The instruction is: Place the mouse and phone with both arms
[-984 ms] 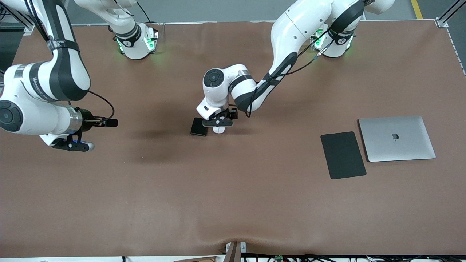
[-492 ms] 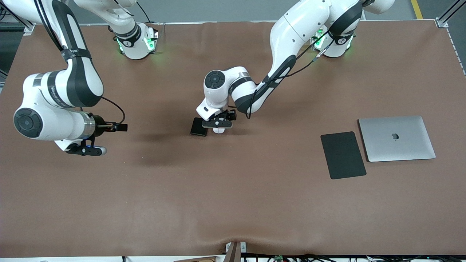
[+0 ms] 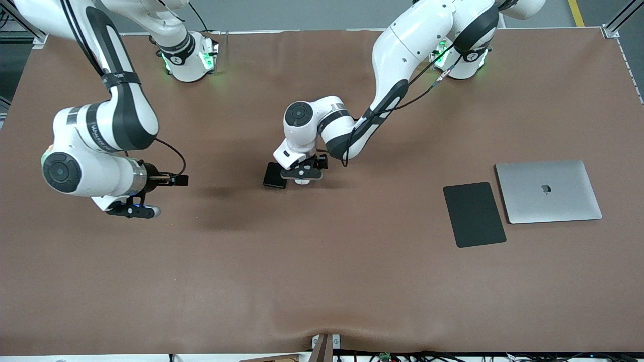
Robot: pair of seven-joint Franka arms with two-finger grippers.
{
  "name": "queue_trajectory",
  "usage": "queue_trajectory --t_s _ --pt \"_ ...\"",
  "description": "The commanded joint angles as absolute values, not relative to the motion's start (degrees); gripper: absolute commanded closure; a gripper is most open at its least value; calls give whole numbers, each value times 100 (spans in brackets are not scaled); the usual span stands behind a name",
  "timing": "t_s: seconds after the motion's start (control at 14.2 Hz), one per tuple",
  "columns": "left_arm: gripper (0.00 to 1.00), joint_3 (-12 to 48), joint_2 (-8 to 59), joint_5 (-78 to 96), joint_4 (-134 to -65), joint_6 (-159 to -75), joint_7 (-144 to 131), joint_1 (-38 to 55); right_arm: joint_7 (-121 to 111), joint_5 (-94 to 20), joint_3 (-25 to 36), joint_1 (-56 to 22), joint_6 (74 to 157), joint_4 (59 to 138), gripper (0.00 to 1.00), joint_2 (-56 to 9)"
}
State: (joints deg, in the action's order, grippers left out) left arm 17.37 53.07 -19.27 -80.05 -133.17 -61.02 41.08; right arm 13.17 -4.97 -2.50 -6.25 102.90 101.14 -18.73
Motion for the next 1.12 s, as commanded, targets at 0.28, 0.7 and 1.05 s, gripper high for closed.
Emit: queue_trajectory --t_s 0.28,0.7,1.05 --pt "84 1521 5423 -2057 -7778 -13439 -6161 4324 1503 -571 -229 -817 10467 10125 0 -1907" --pt "92 1556 5142 -1996 -7787 -13115 -6144 4237 1661 -676 -229 -1019 10660 10125 0 -1969" --pt "100 1626 4659 -1679 -7805 -12517 -6135 3903 2029 -923 -237 -1291 11502 10676 0 -2013"
